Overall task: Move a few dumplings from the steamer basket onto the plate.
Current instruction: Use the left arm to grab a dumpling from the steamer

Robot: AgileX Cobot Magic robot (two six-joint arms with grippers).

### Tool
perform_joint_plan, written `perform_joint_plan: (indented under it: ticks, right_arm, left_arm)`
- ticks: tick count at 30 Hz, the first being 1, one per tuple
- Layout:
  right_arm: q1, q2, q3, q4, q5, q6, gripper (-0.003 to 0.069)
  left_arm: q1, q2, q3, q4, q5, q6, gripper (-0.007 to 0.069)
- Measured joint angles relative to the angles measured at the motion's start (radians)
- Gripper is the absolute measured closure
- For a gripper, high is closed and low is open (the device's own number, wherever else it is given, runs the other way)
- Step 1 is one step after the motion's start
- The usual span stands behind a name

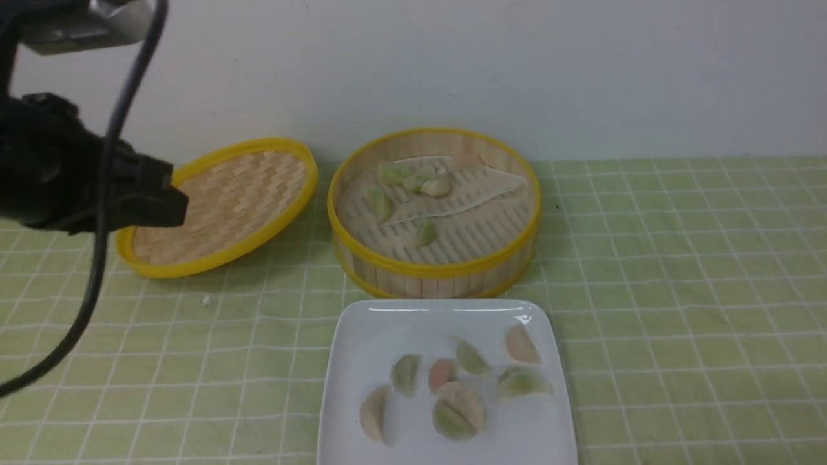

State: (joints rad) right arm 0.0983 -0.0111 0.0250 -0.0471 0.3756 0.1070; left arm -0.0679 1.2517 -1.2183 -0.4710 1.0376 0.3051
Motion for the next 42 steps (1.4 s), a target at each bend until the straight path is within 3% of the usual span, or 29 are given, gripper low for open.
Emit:
perform_joint_plan:
  ticks: [9,22,27,34,37,42]
  right_arm:
    - [0.000,0.000,0.000,0.000,0.000,0.000,0.0673]
    - [0.000,0.000,0.000,0.000,0.000,0.000,0.0673]
    - [0.000,0.000,0.000,0.000,0.000,0.000,0.0673]
    - [0.000,0.000,0.000,0.000,0.000,0.000,0.0673]
    - [0.000,0.000,0.000,0.000,0.000,0.000,0.0673]
    - [0.000,0.000,0.000,0.000,0.000,0.001,0.0673]
  left_arm:
    - [-0.205,0.291,-0.170,0.080,-0.074,0.000,0.0631]
    - [-0.318,0.766,-0.609,0.200,-0.080,0.000,0.0610]
    - [-0.337,0.942,-0.741,0.221,-0.137,0.000,0.0482]
    - [-0.347,1.076,-0.771,0.230,-0.266,0.000,0.0255]
    - [-0.350,1.115,-0.772,0.232,-0.301,0.000,0.0218]
    - [-0.359,1.142,-0.777,0.245,-0.334,0.003,0.0253]
